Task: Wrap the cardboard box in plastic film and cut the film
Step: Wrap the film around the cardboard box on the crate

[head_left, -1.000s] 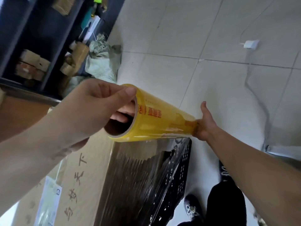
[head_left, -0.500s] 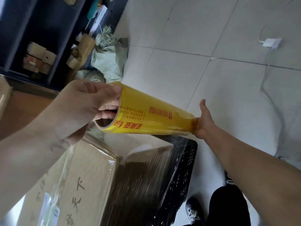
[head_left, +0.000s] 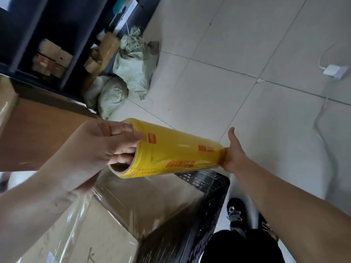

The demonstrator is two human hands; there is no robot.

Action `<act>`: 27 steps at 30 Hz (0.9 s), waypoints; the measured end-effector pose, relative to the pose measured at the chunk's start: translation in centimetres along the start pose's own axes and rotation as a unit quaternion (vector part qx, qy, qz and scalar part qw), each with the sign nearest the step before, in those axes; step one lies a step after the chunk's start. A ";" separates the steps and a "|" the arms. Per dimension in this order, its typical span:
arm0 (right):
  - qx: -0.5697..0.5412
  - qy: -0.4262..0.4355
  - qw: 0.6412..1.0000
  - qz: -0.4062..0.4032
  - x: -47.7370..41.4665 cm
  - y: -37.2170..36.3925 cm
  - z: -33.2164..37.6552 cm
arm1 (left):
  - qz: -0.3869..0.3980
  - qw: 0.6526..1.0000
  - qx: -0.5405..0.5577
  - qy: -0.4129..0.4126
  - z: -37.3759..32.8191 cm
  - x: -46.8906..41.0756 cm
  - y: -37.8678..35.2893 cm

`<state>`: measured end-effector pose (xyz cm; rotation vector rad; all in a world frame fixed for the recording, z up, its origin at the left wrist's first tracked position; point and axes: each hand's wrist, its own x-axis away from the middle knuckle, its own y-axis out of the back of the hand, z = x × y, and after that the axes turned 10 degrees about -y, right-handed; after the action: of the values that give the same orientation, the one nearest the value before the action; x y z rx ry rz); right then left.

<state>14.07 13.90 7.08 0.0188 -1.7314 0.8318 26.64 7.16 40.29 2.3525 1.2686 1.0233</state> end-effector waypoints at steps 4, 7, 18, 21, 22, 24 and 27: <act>0.023 -0.006 1.000 0.018 -0.5 -1.4 1.3 | 0.006 0.998 0.050 -0.023 0.8 -0.8 1.3; 0.033 -0.022 0.999 0.021 -1.6 -2.3 2.4 | 0.002 0.996 0.086 -0.018 1.2 -1.8 1.9; 0.184 -0.075 0.980 -0.025 -2.5 -6.0 8.7 | -0.128 0.982 0.123 0.066 -0.3 -4.5 3.7; 0.230 -0.099 0.968 -0.029 -2.2 -7.8 10.5 | -0.179 0.972 0.125 0.084 -0.6 -4.6 4.4; 0.245 -0.103 0.963 -0.031 -2.0 -8.4 10.9 | -0.192 0.970 0.123 0.088 -0.5 -4.7 4.7; 0.275 -0.102 0.956 -0.027 -1.9 -9.7 11.6 | -0.217 0.964 0.124 0.094 -0.7 -4.8 5.2; 0.304 -0.121 0.945 -0.026 -2.1 -11.5 12.0 | -0.253 0.951 0.138 0.114 -0.3 -4.9 6.1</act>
<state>9.50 -1.88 10.10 0.6008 -1.6223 1.3404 28.38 -0.35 41.59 1.9431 2.0826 1.0087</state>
